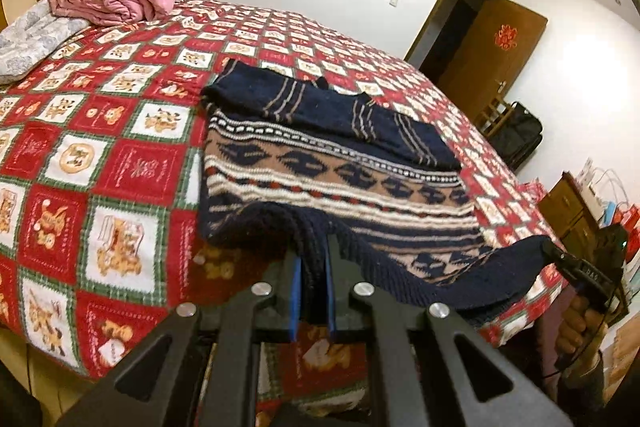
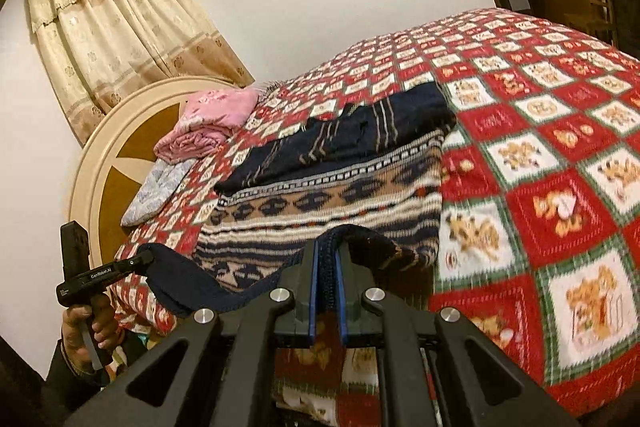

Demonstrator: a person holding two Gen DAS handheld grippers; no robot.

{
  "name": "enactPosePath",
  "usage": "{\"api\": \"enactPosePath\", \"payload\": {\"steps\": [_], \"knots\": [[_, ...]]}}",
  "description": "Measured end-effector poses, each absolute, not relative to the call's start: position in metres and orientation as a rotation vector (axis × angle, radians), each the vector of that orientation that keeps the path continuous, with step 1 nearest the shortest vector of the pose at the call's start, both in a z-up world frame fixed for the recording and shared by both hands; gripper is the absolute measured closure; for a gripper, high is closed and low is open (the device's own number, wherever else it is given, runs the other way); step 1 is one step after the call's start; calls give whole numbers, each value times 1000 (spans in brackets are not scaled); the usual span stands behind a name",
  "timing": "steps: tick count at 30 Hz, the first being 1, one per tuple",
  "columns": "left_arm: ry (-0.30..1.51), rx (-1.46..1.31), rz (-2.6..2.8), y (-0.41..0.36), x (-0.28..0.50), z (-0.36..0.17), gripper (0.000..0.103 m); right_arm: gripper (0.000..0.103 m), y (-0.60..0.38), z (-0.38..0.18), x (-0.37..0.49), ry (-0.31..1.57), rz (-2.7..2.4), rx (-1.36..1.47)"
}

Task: Fold small clothes
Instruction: 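Lift the hem with both grippers and fold it over onto the collar section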

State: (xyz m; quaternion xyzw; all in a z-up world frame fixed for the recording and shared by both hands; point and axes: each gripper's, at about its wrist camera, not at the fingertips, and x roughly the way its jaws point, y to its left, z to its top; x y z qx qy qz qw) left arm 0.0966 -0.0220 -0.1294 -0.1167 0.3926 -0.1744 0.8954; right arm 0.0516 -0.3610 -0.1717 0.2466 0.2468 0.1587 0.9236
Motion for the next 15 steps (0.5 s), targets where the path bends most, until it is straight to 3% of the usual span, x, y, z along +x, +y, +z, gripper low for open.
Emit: {"api": "enactPosePath", "payload": {"steps": [15], "knots": [[802, -318, -348, -27, 156, -110, 93, 96, -369, -140, 106, 477, 304, 490]]}}
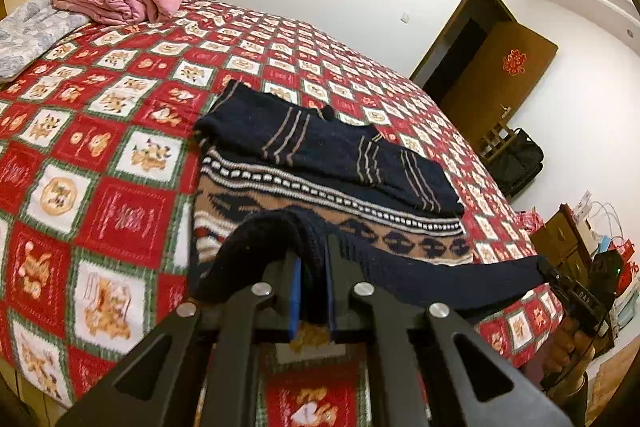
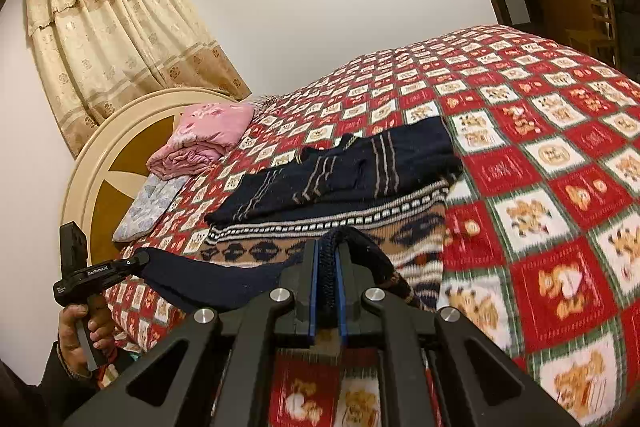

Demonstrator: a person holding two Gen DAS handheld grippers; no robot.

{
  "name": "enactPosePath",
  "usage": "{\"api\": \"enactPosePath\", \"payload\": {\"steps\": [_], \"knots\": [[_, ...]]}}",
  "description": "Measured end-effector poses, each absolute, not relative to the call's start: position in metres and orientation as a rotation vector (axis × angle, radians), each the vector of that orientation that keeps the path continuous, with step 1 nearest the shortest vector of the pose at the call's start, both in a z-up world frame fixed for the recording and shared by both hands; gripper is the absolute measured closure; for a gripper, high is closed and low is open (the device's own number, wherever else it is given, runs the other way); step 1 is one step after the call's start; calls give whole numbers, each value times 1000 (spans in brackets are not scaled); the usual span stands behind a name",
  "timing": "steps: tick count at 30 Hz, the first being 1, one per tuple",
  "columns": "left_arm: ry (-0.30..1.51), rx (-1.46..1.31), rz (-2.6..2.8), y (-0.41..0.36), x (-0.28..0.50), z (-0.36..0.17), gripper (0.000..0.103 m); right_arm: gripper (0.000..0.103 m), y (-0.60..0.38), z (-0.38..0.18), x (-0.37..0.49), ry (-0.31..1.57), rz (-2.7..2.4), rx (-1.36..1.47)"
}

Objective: Fold small clothes

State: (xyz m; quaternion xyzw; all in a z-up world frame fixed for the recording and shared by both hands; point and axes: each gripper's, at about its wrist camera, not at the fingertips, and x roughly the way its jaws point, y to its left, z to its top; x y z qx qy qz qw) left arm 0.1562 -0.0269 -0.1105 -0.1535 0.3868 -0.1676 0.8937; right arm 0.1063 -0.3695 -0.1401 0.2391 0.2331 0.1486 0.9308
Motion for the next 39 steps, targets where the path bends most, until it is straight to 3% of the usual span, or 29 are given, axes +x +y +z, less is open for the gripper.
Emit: {"api": "enactPosePath", "payload": {"steps": [23, 39], "knots": [[868, -378, -333, -34, 270, -107, 93, 96, -377, -126, 237, 526, 285, 503], [934, -392, -297, -44, 361, -128, 93, 96, -385, -148, 345, 616, 257, 507]]}}
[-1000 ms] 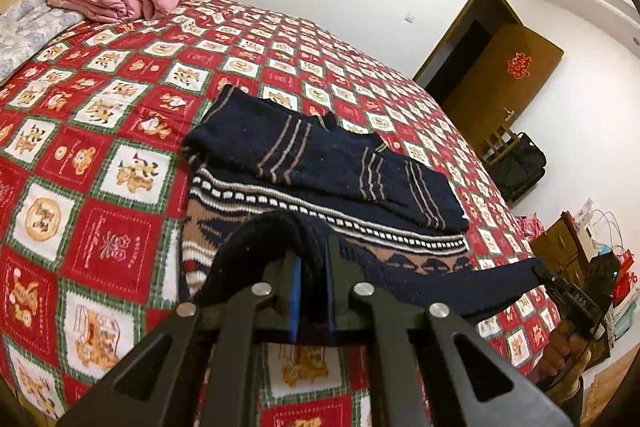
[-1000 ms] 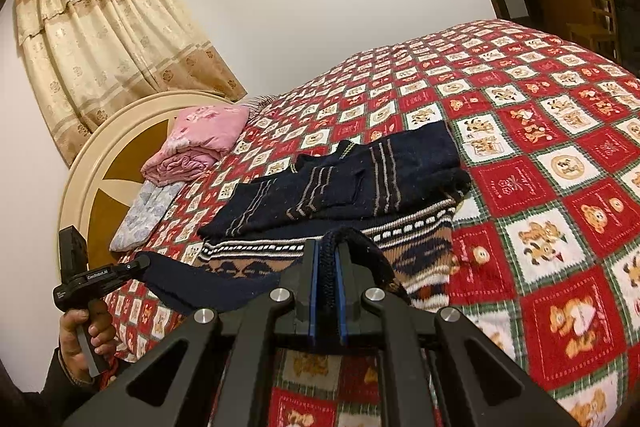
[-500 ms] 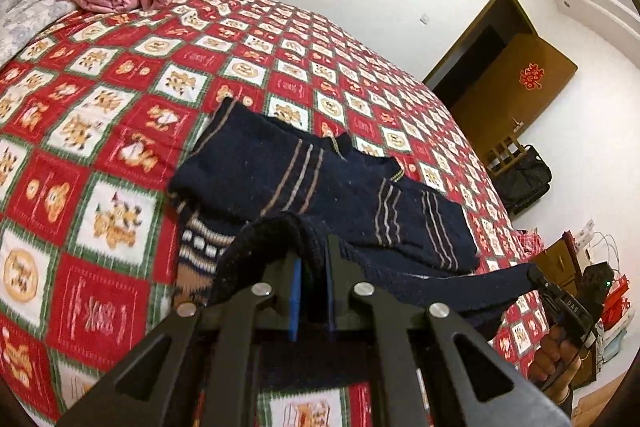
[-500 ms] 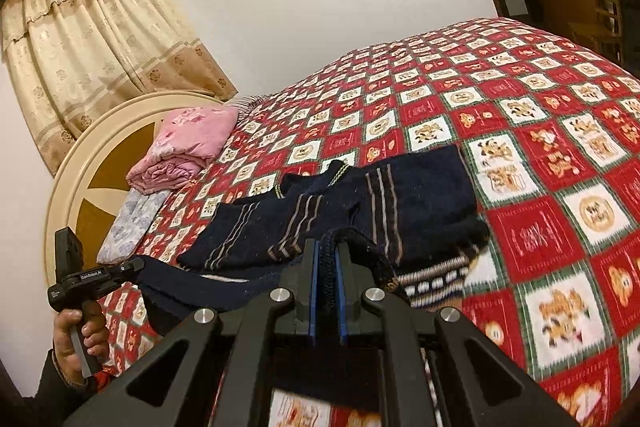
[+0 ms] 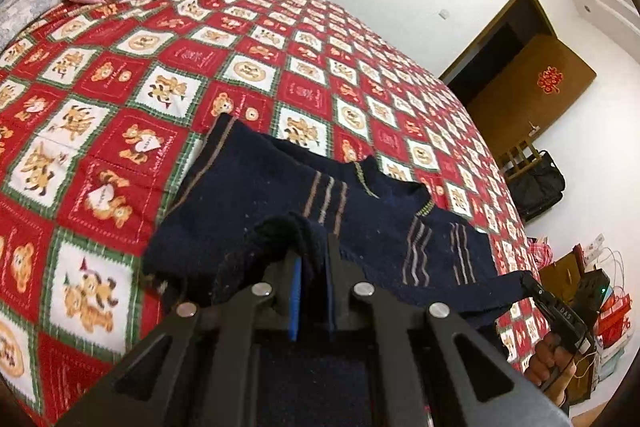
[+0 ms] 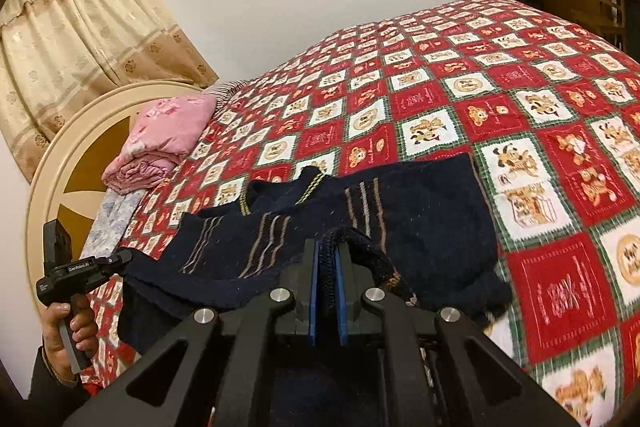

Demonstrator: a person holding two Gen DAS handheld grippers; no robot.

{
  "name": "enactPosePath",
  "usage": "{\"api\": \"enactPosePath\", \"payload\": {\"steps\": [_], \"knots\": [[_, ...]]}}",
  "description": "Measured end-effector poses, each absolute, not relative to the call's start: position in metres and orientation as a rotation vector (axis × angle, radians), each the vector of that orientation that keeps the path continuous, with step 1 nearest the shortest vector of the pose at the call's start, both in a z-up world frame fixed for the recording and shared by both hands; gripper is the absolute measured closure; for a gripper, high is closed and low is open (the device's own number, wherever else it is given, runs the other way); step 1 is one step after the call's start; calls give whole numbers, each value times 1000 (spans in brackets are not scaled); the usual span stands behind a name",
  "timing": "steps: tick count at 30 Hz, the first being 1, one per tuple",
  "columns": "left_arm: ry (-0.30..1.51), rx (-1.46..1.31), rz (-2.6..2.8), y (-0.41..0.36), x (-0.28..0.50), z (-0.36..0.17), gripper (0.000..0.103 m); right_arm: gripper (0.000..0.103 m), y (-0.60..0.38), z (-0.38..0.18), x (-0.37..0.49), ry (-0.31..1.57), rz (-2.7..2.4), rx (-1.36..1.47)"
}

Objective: Fold small clothes

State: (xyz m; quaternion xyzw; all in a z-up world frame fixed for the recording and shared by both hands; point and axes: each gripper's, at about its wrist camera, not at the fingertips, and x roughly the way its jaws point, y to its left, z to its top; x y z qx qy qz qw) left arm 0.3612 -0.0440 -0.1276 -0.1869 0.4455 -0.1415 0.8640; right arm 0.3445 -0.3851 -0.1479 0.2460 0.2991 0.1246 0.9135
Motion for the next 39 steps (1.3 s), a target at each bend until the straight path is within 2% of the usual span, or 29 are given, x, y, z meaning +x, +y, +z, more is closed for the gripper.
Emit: {"api": "enactPosePath", "payload": {"steps": [13, 16, 17, 18, 19, 20, 21, 23, 27, 30, 37, 38, 39], "knots": [[1011, -408, -271, -53, 428, -162, 92, 96, -393, -179, 429, 704, 197, 517], [1001, -451, -258, -49, 437, -167, 84, 95, -399, -190, 448, 747, 172, 552], [996, -463, -246, -45, 439, -166, 76, 94, -403, -194, 452, 753, 154, 568], [992, -471, -238, -43, 441, -166, 71, 81, -409, -197, 455, 751, 118, 584], [981, -484, -230, -38, 442, -164, 59, 59, -417, -200, 456, 739, 90, 604], [963, -496, -211, -32, 440, -159, 48, 51, -423, -201, 456, 725, 66, 627], [949, -497, -196, -28, 438, -156, 45, 45, -431, -201, 453, 706, 43, 653], [927, -492, -177, -21, 433, -150, 42, 45, -440, -200, 449, 685, 34, 673], [909, -361, -152, -31, 415, -145, 42, 45, -435, -190, 430, 661, 65, 620], [913, -207, -154, -53, 412, -149, 42, 45, -413, -183, 435, 700, 140, 499], [973, -114, -243, -86, 438, -158, 42, 45, -373, -185, 466, 779, 166, 300], [997, -72, -259, -93, 443, -164, 42, 47, -369, -186, 468, 786, 164, 280], [999, -49, -247, -97, 445, -166, 43, 62, -364, -189, 470, 798, 151, 247]]}}
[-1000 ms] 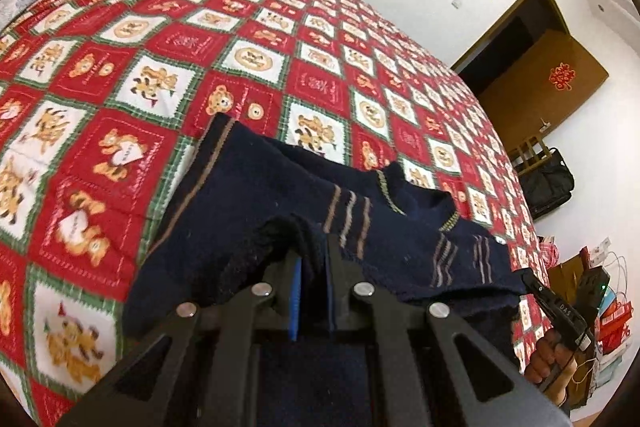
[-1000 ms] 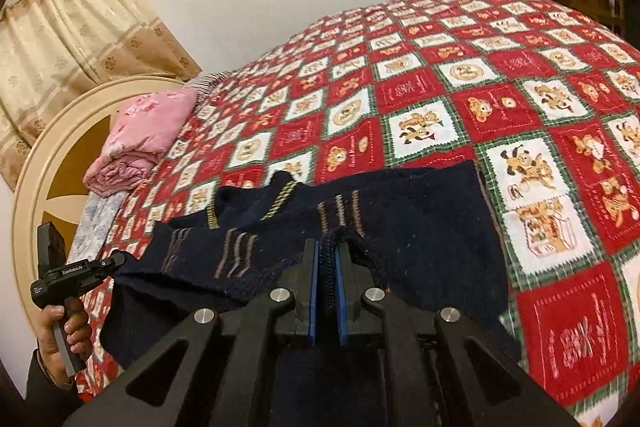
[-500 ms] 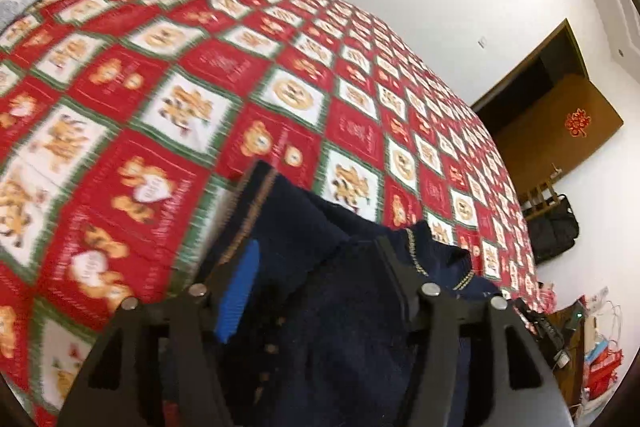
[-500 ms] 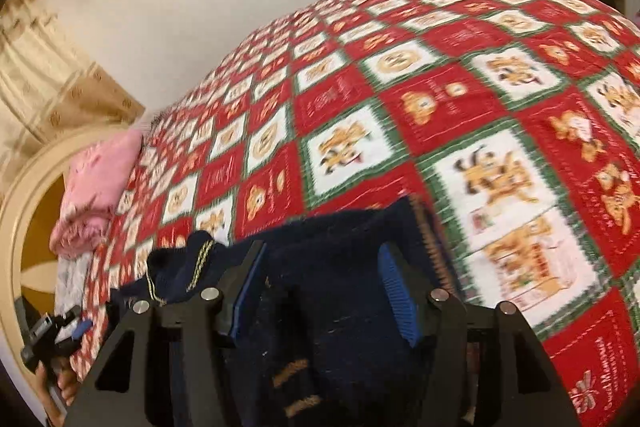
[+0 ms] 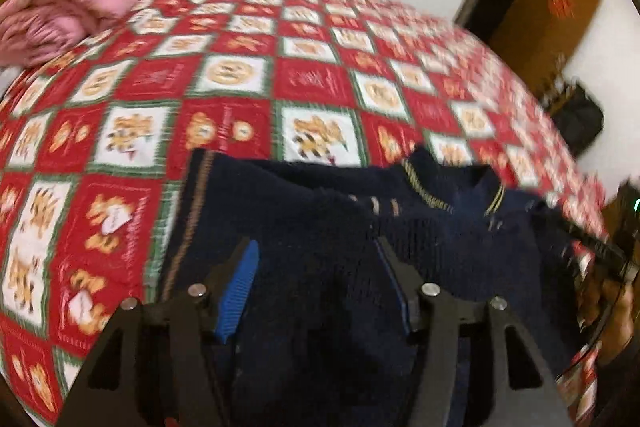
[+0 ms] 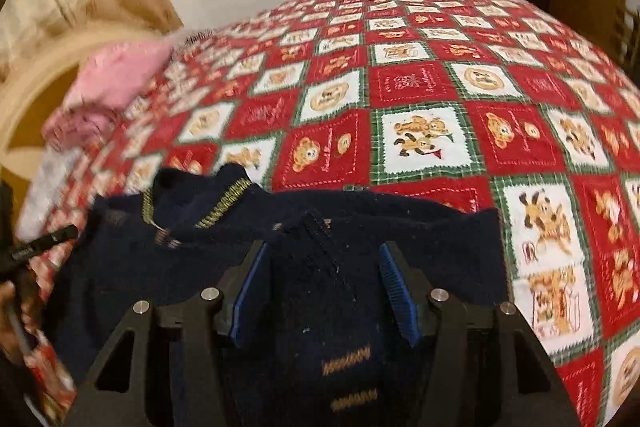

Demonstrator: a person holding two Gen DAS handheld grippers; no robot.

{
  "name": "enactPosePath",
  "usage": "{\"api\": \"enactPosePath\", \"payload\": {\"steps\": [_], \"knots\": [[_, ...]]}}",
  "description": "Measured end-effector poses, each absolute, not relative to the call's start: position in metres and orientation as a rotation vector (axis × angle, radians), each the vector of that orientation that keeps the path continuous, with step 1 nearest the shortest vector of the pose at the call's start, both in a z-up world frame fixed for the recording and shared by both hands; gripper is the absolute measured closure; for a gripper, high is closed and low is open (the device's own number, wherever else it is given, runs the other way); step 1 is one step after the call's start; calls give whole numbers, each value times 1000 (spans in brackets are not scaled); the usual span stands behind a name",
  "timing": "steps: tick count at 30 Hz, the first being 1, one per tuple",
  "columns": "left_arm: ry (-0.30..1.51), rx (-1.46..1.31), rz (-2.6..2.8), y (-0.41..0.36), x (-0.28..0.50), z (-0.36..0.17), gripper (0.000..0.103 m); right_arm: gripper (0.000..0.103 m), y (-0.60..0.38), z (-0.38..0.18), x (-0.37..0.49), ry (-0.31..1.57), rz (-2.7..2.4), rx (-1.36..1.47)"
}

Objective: Fold small clothes

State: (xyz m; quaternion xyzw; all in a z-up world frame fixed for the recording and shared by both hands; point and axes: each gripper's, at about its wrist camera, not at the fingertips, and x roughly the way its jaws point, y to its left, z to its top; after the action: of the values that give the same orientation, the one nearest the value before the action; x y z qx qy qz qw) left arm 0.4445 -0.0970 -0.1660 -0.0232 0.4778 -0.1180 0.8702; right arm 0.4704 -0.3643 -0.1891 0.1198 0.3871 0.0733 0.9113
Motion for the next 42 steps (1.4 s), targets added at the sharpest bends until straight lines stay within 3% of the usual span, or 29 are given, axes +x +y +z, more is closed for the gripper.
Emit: {"api": "enactPosePath", "payload": {"steps": [1, 4, 12, 29, 30, 32, 33, 34, 38, 39, 42], "knots": [[998, -37, -231, -98, 448, -169, 48, 74, -361, -192, 472, 807, 126, 214], [1042, -45, -257, -102, 453, -179, 94, 94, -360, -194, 468, 800, 130, 193], [884, -114, -245, -81, 446, -149, 96, 98, -373, -166, 460, 690, 85, 228], [936, -153, -189, -77, 462, -170, 96, 102, -390, -171, 466, 701, 92, 273], [944, -159, -188, -77, 463, -173, 96, 100, -386, -170, 466, 706, 101, 271], [954, -164, -184, -77, 464, -176, 96, 73, -381, -171, 468, 718, 114, 266], [957, -169, -183, -76, 464, -178, 96, 45, -377, -171, 468, 719, 132, 264], [958, -169, -184, -76, 463, -178, 96, 36, -374, -170, 466, 703, 147, 265], [955, -143, -188, -79, 460, -177, 96, 37, -365, -177, 474, 750, 149, 230], [955, -144, -188, -79, 460, -177, 96, 40, -363, -183, 479, 785, 157, 229], [954, -148, -188, -80, 459, -177, 96, 90, -353, -196, 485, 852, 133, 167]]}}
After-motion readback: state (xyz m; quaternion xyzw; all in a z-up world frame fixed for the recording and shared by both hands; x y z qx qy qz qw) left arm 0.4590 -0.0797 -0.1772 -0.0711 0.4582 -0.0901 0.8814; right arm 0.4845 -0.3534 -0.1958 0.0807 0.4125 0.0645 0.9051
